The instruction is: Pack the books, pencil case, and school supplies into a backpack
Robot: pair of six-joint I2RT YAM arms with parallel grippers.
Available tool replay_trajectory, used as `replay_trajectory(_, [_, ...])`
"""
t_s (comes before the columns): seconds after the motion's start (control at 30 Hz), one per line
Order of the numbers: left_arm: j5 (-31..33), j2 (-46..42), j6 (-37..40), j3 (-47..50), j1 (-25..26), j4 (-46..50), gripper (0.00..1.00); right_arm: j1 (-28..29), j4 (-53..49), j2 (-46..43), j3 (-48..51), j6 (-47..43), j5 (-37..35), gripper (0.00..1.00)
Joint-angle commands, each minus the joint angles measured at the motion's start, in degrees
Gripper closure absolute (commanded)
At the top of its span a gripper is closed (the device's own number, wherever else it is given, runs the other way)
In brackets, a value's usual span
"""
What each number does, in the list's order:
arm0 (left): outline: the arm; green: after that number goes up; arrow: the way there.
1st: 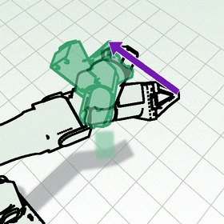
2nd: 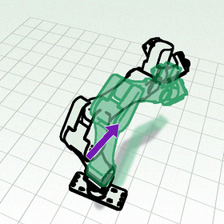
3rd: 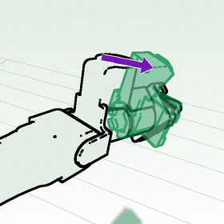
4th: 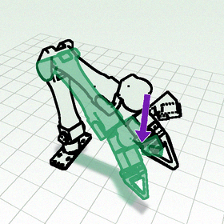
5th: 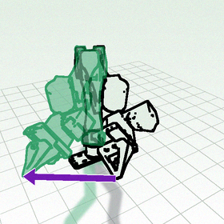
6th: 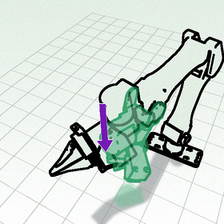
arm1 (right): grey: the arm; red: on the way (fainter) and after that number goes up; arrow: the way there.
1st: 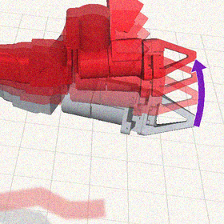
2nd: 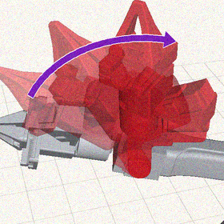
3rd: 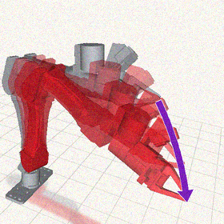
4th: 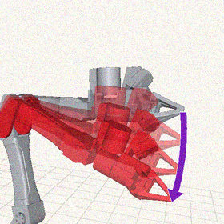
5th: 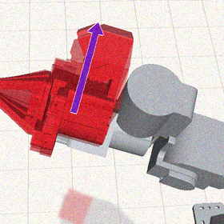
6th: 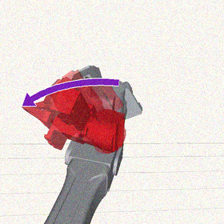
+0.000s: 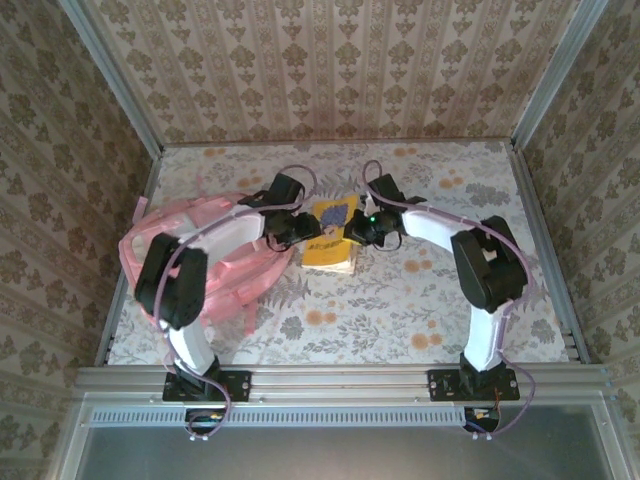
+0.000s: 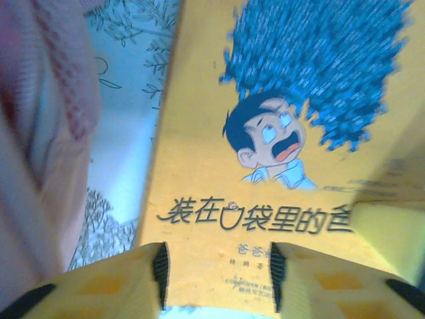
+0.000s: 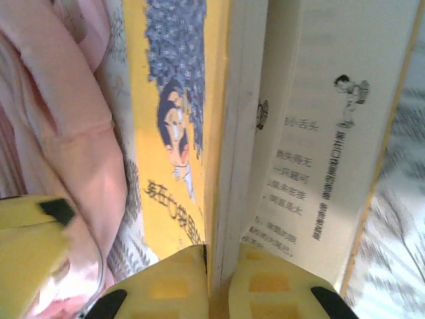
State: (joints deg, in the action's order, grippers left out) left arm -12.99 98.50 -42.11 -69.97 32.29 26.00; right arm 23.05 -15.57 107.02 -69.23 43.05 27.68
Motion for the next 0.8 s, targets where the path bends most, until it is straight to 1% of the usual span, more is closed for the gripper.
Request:
replay_trajectory(0.0, [-2.03,-5.84,0.17,4.42,1.11,1.57,0.47,-1.21,3.07,-7.09,6.28,3.44,2.96,1.0])
replay_trajectory(0.17, [-7.24,-9.15,-5.63,13.81,3.74,-6.19,0.41,-2.88,9.22,-15.35,16.52,9.14,6.99,1.0])
replay_trajectory(0.33, [-8.75,-8.45,-11.98,19.15,5.58,-12.36,0.4,-4.95,15.37,-21.18,23.9,14.61,11.31,1.0])
replay_trajectory(0.4, [-9.77,-8.03,-15.41,21.49,6.04,-16.77,0.41,-5.46,16.81,-23.18,25.95,15.86,12.29,1.0])
replay_trajectory(0.6, [-14.25,-3.63,-22.15,22.52,7.93,-26.61,0.41,-6.91,20.22,-26.5,30.13,18.32,14.5,1.0])
replay_trajectory(0.77, [-15.45,-0.48,-27.1,23.7,8.87,-33.24,0.42,-7.98,22.65,-26.95,31.86,20.27,16.04,1.0])
